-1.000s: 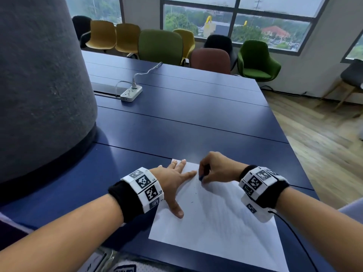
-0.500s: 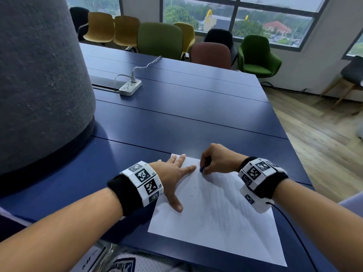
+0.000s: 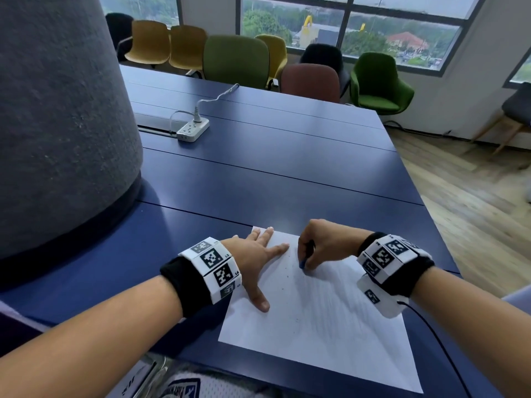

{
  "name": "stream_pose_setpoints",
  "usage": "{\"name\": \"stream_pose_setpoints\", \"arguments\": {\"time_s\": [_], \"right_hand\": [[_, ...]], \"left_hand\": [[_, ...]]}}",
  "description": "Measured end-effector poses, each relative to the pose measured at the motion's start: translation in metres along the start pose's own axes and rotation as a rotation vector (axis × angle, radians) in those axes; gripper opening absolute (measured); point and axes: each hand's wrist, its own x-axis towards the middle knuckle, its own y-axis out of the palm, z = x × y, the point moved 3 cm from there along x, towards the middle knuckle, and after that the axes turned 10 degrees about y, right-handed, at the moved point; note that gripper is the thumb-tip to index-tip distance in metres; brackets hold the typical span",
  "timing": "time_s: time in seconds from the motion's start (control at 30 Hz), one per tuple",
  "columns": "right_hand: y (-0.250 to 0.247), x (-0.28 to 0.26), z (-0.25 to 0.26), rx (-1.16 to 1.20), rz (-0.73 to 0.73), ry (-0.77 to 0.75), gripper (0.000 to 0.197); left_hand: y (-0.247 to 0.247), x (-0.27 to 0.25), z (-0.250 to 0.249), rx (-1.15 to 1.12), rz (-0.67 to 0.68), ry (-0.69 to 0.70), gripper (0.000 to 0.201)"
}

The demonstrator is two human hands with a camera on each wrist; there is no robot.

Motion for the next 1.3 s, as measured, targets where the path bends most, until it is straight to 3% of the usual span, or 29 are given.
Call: {"name": "stream_pose_setpoints", "arguments": {"time_s": [0.13, 0.27, 0.4, 0.57, 0.7, 0.73, 0.83, 0.87, 1.0, 1.03, 1.13, 1.17, 1.27, 1.3], "right_hand": [[-0.006, 0.006, -0.006, 0.051, -0.215, 0.008, 0.008], [0.006, -0.005, 0.001, 0.012, 0.006, -0.043, 0.010], [0.001, -0.001, -0.001, 0.034, -0.159, -0.024, 0.008], [0.020, -0.017, 0.011, -0.010, 0.148, -0.073, 0.011], [0.007, -0.005, 0.003, 0.058, -0.136, -0.025, 0.010], [0.009, -0.006, 0.003, 0.072, -0.127, -0.031, 0.010], [0.023, -0.019, 0.012, 0.017, 0.130, -0.082, 0.011], [0.023, -0.019, 0.014, 0.000, 0.147, -0.085, 0.011], [0.012, -0.011, 0.011, 0.057, -0.139, -0.057, 0.009], [0.014, -0.013, 0.011, 0.059, -0.113, -0.063, 0.009], [0.028, -0.023, 0.019, -0.010, 0.144, -0.090, 0.012], [0.027, -0.022, 0.018, -0.017, 0.132, -0.078, 0.012], [0.017, -0.018, 0.016, -0.002, -0.115, -0.037, 0.009], [0.019, -0.020, 0.016, 0.004, -0.115, -0.048, 0.010]], "left_hand": [[0.000, 0.000, 0.000, -0.007, 0.002, 0.004, 0.134], [0.000, 0.001, 0.000, -0.001, 0.000, -0.003, 0.135], [0.001, 0.001, 0.000, -0.002, 0.002, 0.002, 0.134], [0.001, 0.001, 0.000, -0.001, 0.007, 0.002, 0.135], [0.002, 0.002, 0.000, -0.002, 0.001, 0.004, 0.135], [0.002, 0.002, 0.000, -0.002, 0.001, 0.004, 0.135], [0.001, 0.002, 0.000, -0.005, 0.004, 0.002, 0.135], [0.000, 0.002, 0.000, -0.004, 0.006, 0.002, 0.135], [0.002, 0.002, 0.000, -0.005, 0.003, 0.005, 0.135], [0.002, 0.002, 0.000, -0.005, 0.001, 0.007, 0.135], [0.001, 0.001, 0.000, -0.007, 0.001, 0.007, 0.135], [0.001, 0.001, 0.000, -0.007, 0.003, 0.007, 0.135], [0.001, 0.001, 0.000, -0.008, -0.001, 0.010, 0.135], [0.001, 0.000, 0.000, -0.008, -0.003, 0.010, 0.135]]}}
